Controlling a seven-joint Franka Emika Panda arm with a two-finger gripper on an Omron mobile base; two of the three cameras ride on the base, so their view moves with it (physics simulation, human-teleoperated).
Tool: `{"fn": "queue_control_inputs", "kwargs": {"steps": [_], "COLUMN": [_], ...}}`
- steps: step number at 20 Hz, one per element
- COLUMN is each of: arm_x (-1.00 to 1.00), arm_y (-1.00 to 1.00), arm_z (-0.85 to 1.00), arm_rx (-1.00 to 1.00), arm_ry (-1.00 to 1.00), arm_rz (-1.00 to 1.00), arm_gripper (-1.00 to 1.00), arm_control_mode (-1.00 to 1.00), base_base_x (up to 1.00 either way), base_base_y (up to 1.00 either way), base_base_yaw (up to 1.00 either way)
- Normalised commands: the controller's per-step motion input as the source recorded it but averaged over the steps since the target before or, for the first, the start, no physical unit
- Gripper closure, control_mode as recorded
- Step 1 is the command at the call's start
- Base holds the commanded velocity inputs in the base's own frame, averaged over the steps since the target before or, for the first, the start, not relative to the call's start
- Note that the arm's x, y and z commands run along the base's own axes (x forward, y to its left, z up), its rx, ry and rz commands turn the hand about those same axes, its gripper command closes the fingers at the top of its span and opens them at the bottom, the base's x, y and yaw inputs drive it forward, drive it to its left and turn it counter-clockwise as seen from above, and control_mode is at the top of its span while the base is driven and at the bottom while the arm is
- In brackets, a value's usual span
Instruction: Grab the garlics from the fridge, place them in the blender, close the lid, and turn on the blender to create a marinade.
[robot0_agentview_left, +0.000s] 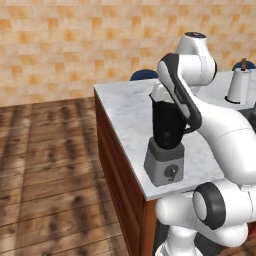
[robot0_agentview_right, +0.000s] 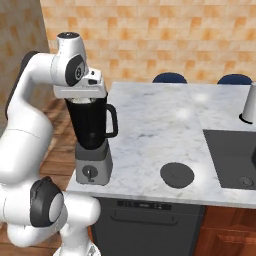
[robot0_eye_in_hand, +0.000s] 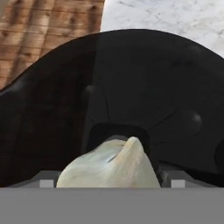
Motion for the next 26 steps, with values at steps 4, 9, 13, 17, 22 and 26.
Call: {"fn": "queue_control_inputs", "kwargs": {"steps": [4,9,13,17,22,26], "arm_x": [-0.01,0.00,-0.68,-1.00,-1.00,-0.99], "arm_y": [0.00,0.00,0.00,0.00,0.00,0.06], "arm_z": [0.10,0.27,0.54,0.23,-0.01,-0.36], "arm_rx": [0.00,0.00,0.00,0.06,0.14,0.06], "arm_ry": [-0.10,-0.12,-0.27,-0.32,-0.15,0.00], "arm_rz": [0.02,0.00,0.00,-0.01,-0.05,-0.06], "arm_gripper": [-1.00,-1.00,-1.00,-1.00,-1.00,-1.00], "arm_control_mode": [-1.00,-1.00,-1.00,-1.00,-1.00,-1.00], "base_base_x": [0.00,0.00,0.00,0.00,0.00,0.00], "base_base_y": [0.00,0.00,0.00,0.00,0.00,0.00], "base_base_yaw": [0.00,0.00,0.00,0.00,0.00,0.00]}}
